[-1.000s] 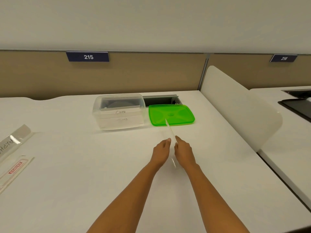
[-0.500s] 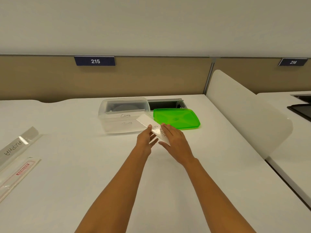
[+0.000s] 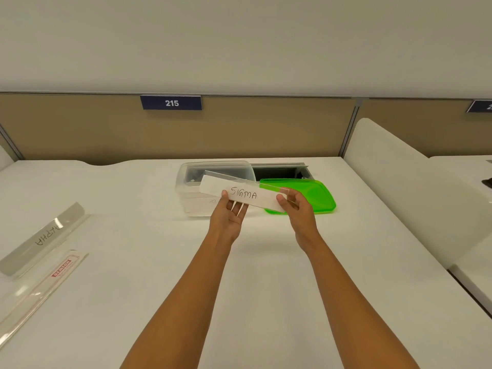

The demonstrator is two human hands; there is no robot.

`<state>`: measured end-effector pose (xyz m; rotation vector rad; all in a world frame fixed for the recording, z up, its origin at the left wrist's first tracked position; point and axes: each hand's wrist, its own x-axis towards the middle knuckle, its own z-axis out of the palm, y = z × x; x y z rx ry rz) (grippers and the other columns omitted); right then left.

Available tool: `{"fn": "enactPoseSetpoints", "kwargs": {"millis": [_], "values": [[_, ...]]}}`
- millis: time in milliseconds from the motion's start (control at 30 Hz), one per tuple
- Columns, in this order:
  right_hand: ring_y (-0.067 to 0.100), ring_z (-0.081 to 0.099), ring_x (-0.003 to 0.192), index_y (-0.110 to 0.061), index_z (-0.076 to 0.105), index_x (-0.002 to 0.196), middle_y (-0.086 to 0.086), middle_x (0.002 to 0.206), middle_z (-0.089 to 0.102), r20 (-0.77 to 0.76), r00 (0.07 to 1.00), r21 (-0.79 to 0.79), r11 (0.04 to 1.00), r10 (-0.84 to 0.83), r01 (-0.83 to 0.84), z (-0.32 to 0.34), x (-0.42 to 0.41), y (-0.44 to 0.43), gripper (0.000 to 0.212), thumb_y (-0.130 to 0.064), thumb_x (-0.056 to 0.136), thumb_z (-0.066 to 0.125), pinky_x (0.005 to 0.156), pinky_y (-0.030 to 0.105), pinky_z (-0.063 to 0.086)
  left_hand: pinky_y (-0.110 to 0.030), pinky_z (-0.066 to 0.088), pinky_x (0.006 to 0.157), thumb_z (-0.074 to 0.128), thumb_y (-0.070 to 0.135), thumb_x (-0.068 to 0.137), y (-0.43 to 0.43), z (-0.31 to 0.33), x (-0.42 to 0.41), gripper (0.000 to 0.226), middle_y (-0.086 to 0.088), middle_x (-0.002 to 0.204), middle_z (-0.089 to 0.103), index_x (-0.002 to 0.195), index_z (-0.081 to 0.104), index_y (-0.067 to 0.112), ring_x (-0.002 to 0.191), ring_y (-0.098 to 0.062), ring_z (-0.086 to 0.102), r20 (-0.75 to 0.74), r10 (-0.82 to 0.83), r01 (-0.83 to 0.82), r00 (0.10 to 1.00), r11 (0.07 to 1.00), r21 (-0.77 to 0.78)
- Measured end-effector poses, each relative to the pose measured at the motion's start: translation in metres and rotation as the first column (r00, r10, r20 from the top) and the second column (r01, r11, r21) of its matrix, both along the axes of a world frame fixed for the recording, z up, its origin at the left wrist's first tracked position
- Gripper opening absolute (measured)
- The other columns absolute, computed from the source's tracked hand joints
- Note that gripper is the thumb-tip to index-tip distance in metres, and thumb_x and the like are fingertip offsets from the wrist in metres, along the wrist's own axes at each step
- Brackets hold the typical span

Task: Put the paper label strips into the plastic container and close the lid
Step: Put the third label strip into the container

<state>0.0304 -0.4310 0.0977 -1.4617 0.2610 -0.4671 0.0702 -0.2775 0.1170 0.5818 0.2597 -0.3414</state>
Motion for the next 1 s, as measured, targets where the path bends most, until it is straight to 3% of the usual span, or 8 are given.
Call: {"fn": "enactPoseSetpoints", "kwargs": {"millis": [167, 233, 300, 433, 533, 633, 833, 1000], "values": [[0.011, 0.058, 0.093, -0.011, 0.063, 0.112, 0.0, 0.102, 0.062, 0.01, 1.0, -0.019, 1.0, 0.025, -0.025, 0.01, 0.014, 0.001, 0.023, -0.013, 0.09, 0.062, 0.066, 0.004, 0.05, -0.036, 0.056, 0.082, 0.053, 0.012, 0.095, 0.039, -0.002, 0.017, 0.022, -0.014, 0.108, 0.061, 0.117, 0.05, 0.009, 0.102, -0.027, 0.061, 0.063, 0.026, -0.04, 0.998, 0.974, 0.224], [0.008, 0.058, 0.088, -0.014, 0.063, 0.111, 0.0, 0.1, 0.062, 0.015, 0.998, -0.037, 0.998, 0.057, -0.057, 0.015, 0.018, 0.001, 0.02, -0.013, 0.091, 0.061, 0.067, 0.005, 0.049, -0.032, 0.056, 0.083, 0.059, 0.013, 0.092, 0.059, -0.002, 0.027, 0.034, -0.015, 0.116, 0.056, 0.122, 0.046, 0.007, 0.094, -0.023, 0.061, 0.127, 0.082, -0.123, 0.989, 0.926, 0.358], [0.009, 0.057, 0.089, -0.016, 0.062, 0.109, -0.001, 0.102, 0.061, 0.02, 0.994, -0.058, 0.993, 0.104, -0.102, 0.02, 0.022, 0.001, 0.018, -0.012, 0.091, 0.06, 0.072, 0.009, 0.047, -0.035, 0.049, 0.095, 0.064, 0.014, 0.089, 0.078, -0.002, 0.039, 0.053, -0.014, 0.131, 0.05, 0.135, 0.037, 0.009, 0.107, -0.023, 0.057, 0.237, 0.08, -0.188, 0.968, 0.859, 0.477], [0.008, 0.056, 0.088, -0.017, 0.061, 0.107, -0.008, 0.096, 0.062, 0.004, 0.984, -0.129, 0.976, 0.178, -0.176, 0.03, 0.034, 0.005, 0.015, -0.012, 0.093, 0.058, 0.078, 0.018, 0.044, -0.04, 0.037, 0.11, 0.07, 0.026, 0.082, 0.11, 0.009, 0.06, 0.064, -0.002, 0.142, 0.048, 0.139, 0.042, 0.024, 0.13, -0.021, 0.047, 0.417, -0.222, -0.15, 0.881, 0.705, 0.693], [0.004, 0.057, 0.087, -0.014, 0.061, 0.111, -0.01, 0.096, 0.062, -0.001, 0.976, -0.148, 0.965, 0.219, -0.217, 0.036, 0.044, 0.01, 0.018, -0.012, 0.094, 0.057, 0.08, 0.016, 0.045, -0.039, 0.038, 0.112, 0.071, 0.021, 0.082, 0.129, 0.017, 0.072, 0.044, 0.001, 0.128, 0.061, 0.123, 0.058, 0.031, 0.126, -0.021, 0.053, 0.452, -0.385, -0.158, 0.804, 0.595, 0.788], [0.006, 0.055, 0.088, -0.006, 0.06, 0.117, -0.004, 0.099, 0.06, -0.015, 0.975, -0.184, 0.957, 0.223, -0.222, 0.038, 0.056, 0.015, 0.024, -0.01, 0.094, 0.056, 0.082, 0.016, 0.045, -0.04, 0.043, 0.106, 0.072, 0.019, 0.082, 0.141, 0.025, 0.081, 0.031, -0.003, 0.116, 0.068, 0.107, 0.066, 0.035, 0.111, -0.024, 0.062, 0.432, -0.464, -0.166, 0.773, 0.51, 0.844], [0.0, 0.057, 0.088, -0.003, 0.06, 0.118, 0.001, 0.105, 0.06, -0.099, 0.969, -0.338, 0.909, 0.225, -0.245, 0.047, 0.079, 0.019, 0.026, -0.009, 0.093, 0.058, 0.073, 0.001, 0.046, -0.024, 0.047, 0.078, 0.076, 0.021, 0.079, 0.151, 0.035, 0.101, 0.033, -0.009, 0.111, 0.069, 0.111, 0.069, 0.018, 0.101, -0.023, 0.063, 0.387, -0.513, -0.268, 0.766, 0.291, 0.918], [0.014, 0.059, 0.096, -0.012, 0.062, 0.113, 0.009, 0.111, 0.063, -0.198, 0.95, -0.484, 0.818, 0.243, -0.31, 0.066, 0.101, 0.016, 0.023, -0.009, 0.09, 0.062, 0.09, 0.031, 0.047, -0.027, 0.047, 0.082, 0.079, 0.02, 0.075, 0.151, 0.044, 0.125, 0.032, -0.008, 0.11, 0.07, 0.106, 0.072, 0.017, 0.1, -0.026, 0.062, 0.416, -0.513, -0.346, 0.751, 0.23, 0.91]]}}
